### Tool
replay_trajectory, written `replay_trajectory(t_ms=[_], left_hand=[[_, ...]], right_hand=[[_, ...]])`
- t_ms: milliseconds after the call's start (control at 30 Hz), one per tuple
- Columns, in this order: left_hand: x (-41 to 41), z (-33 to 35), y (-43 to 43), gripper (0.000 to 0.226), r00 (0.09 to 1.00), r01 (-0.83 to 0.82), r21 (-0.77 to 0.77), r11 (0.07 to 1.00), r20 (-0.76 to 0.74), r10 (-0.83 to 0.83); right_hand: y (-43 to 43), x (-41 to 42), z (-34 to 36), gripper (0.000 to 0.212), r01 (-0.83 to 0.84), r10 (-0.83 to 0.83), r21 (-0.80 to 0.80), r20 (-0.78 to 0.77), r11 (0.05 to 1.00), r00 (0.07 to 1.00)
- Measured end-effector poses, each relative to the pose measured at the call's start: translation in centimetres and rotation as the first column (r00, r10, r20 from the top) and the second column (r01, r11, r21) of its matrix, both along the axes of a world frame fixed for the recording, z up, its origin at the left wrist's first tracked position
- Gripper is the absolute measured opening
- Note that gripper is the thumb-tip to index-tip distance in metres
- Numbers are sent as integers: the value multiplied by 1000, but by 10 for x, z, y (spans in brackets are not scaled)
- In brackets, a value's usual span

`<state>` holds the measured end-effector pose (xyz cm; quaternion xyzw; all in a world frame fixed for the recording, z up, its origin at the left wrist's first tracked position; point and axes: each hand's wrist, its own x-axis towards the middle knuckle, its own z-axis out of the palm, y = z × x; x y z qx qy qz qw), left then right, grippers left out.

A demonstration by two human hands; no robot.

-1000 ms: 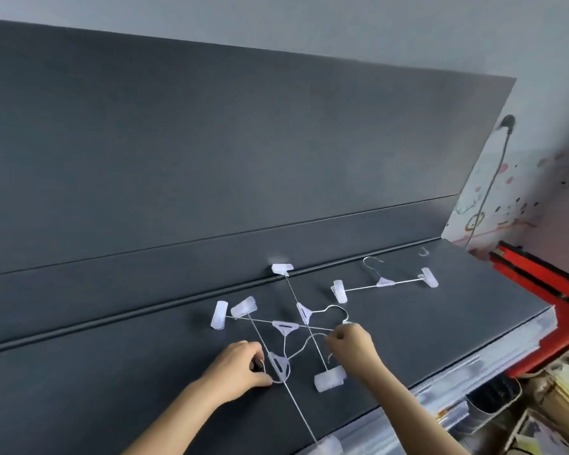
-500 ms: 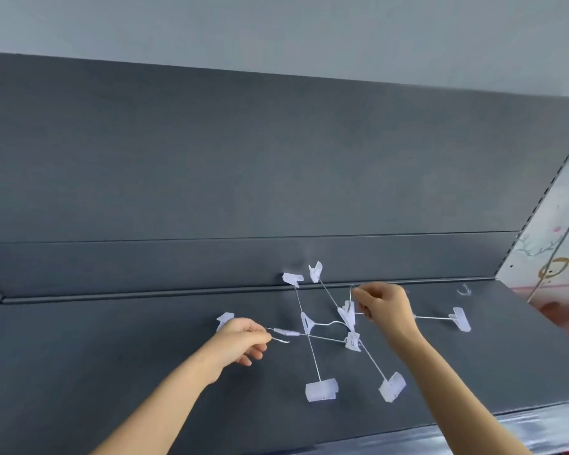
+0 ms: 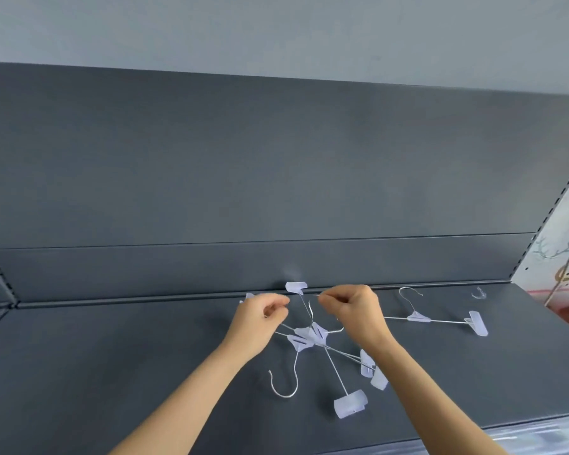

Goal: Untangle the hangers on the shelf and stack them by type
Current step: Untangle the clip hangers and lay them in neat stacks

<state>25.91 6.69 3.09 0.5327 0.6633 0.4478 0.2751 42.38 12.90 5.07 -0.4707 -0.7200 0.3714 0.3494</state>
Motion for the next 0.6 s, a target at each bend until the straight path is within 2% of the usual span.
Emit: replay_trajectory(t_ms=[67,167,233,300,367,400,467,533,600], left_hand=[[3,6,3,22,998,52,48,997,-23,-51],[3,14,8,19,989,126,71,990,64,-131],[-1,17,10,15,989,102,77,992,101,-109],[-12,19,10,24,993,42,87,995,104,-51],[-29,22,7,30,990,-10,95,995,144,-4],[-39,23,5,29,985,-41,100,994,174,24],[-59,26,-1,25,975,-103,103,989,208,80],[-75,24,-6,22,971,-145,83,986,204,125],[-85,18,-10,22,968,-168,44,985,196,156]], right_hand=[[-2,-7,1,28,-54,54,-8,-4,999,999],[-4,-18,9,27,-119,119,-10,-9,993,993],[-4,-23,15,28,-136,136,-17,-31,991,990],[1,-20,17,25,-110,106,-55,-74,992,992],[15,-9,11,28,-8,4,-80,-55,997,998],[24,-1,5,31,52,-51,-75,16,996,999],[40,15,-13,34,145,-122,-77,251,986,960],[52,24,-36,28,212,-125,-133,476,968,870],[55,25,-56,11,267,-115,-137,654,954,747]])
